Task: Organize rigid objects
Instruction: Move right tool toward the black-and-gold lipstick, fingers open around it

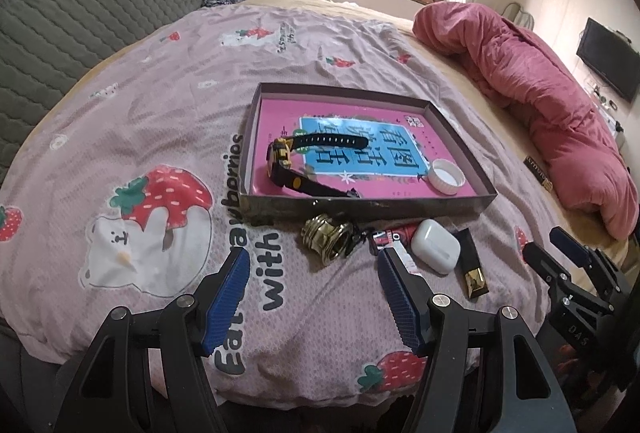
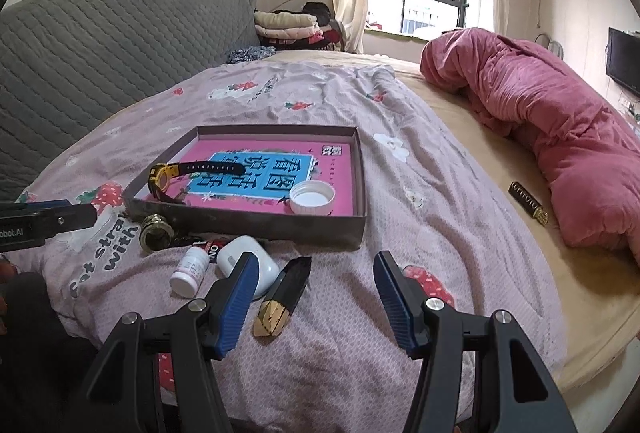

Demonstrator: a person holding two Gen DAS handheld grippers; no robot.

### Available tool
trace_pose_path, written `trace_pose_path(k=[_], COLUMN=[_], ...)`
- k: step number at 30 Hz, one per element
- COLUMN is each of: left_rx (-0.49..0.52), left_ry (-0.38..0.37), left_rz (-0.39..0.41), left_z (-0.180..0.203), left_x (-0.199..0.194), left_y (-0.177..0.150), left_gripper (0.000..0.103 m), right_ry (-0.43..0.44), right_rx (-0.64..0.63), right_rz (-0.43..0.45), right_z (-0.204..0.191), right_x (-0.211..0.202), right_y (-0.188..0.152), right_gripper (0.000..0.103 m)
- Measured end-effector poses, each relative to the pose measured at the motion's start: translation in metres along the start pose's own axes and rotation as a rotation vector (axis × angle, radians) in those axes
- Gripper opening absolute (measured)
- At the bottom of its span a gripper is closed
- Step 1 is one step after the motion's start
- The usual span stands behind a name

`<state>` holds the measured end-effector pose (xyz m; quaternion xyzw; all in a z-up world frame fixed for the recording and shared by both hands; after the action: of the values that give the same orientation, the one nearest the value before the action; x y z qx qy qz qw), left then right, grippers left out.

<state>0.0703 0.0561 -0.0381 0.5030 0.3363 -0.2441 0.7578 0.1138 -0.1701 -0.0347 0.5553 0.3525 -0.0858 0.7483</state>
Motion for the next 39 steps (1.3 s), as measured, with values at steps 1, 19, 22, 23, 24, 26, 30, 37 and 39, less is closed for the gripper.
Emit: trace_pose_path(k=[1,19,22,23,24,26,30,37,39], left_rx=[0.003,0.005,0.004,0.006,0.006,0.004,0.004,0.008,0.018], left_ry=[0.003,0.015,0.021,0.025,0.026,0.026,0.027,0.032,0.034], left_rz=[-0.008,-0.063,-0.069,-0.072,-0.077,-0.082,-0.083,-0.096,-0.097], left_z=[0.0,-0.001,-0.003,-0.003,-0.004,-0.004,-0.005,-0.006,-0.005], left_x=[0.002,0.017,0.022,0.024,0.026,0.03,0.035,0.048,0.052], left_y=[-0.002,-0.015,-0.018,-0.02,-0.021,-0.022,-0.023,-0.025,-0.024], left_gripper=[0.068,0.068,0.068,0.068,0.068,0.068,0.068,0.068,0.068], right_ry=[0.01,0.07,0.078,0.079,0.078,0.078,0.085,0.112,0.114], right_rx=[0.001,-0.005,-0.003,-0.003,-0.003,-0.001,-0.003,-0.006,0.003], right_rz=[-0.007,-0.07,-0.084,-0.087,-0.092,-0.098,-0.105,-0.111,-0.115], right_z=[-0.002,-0.021,-0.022,-0.022,-0.022,-0.023,-0.025,-0.029,-0.028], right_x=[0.001,0.01,0.015,0.017,0.02,0.023,0.03,0.04,0.044], right_y=[-0.001,-0.014,-0.017,-0.018,-0.019,-0.019,-0.021,-0.024,-0.025], right_gripper=[0.059,0.059,0.059,0.059,0.059,0.059,0.059,0.059,0.059])
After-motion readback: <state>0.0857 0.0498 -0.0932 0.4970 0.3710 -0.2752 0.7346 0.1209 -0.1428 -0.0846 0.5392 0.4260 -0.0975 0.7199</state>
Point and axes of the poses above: each gripper's, at about its wrist camera, not at the fingertips, and x roughly the way its jaws point, z to its right, y to its top, the point moved 10 cm from there along x, roughly the way its jaws point, and after that the axes turned 9 degrees about -x, right-handed, at the moved point
